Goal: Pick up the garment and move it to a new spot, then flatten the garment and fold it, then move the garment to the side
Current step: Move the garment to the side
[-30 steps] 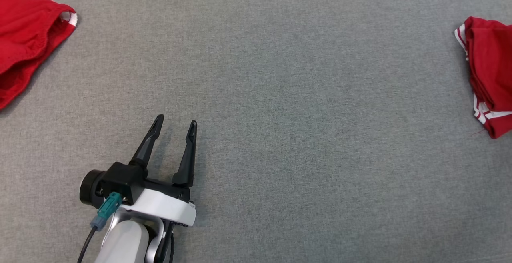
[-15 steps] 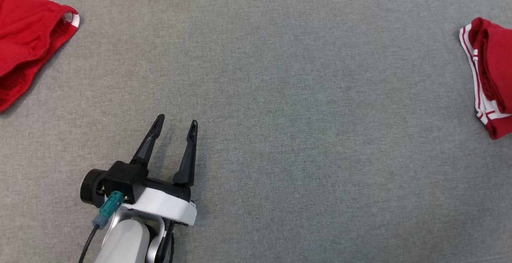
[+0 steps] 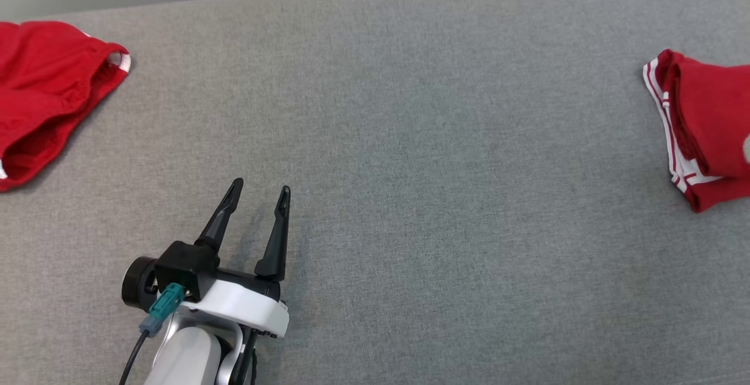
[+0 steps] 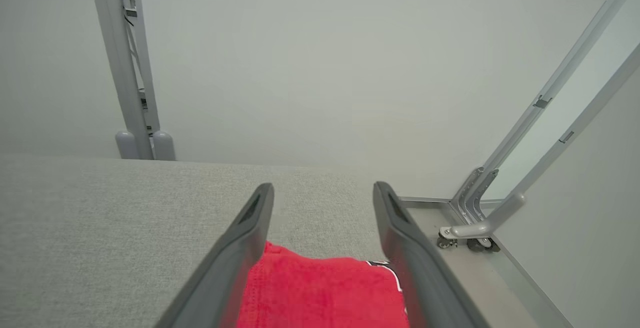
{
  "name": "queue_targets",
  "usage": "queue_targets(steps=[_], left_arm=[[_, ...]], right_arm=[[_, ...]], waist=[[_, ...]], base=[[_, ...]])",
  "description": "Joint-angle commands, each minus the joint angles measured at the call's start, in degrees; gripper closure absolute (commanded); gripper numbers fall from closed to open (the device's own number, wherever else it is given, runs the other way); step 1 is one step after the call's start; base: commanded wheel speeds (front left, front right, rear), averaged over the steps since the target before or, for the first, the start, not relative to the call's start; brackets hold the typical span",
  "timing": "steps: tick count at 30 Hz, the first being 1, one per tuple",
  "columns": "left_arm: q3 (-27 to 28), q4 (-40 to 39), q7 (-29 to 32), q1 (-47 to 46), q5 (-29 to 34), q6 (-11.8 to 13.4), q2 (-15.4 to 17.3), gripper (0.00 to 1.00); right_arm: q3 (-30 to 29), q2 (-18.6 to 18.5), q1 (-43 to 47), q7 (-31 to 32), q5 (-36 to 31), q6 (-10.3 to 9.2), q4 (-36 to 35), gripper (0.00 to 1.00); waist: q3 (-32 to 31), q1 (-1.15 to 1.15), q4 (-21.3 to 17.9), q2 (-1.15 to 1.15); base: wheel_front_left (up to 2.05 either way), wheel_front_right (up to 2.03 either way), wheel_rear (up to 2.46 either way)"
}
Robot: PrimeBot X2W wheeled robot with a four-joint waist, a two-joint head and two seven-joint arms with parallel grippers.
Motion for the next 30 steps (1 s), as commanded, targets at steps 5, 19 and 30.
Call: queue_targets(steps=[5, 19, 30], left_arm=[[1.1, 1.2, 0.0, -0.4, -1.1, 0.5, -0.1, 0.00], [5.1, 3.7, 0.0, 4.0, -1.9, 1.1, -1.3, 0.00], [6.3, 3.9, 0.0, 9.1, -1.8, 1.3, -1.9, 0.00]], right_arm=[[1.1, 2.4, 4.7, -0.2, 1.7, -0.01, -6.8, 0.00], [0.4, 12.6, 21.7, -0.1, 2.4, -0.01, -24.1, 0.00], [-2.9, 20.6, 37.4, 0.0, -3.0, 0.00, -35.5, 0.00]], waist=[[-3.4, 0.00, 0.5, 0.00], [-11.7, 0.00, 4.0, 0.00], [-15.8, 0.00, 6.6, 0.00]], base=[[0.00, 0.00, 0.00], [0.00, 0.00, 0.00], [0.00, 0.00, 0.00]])
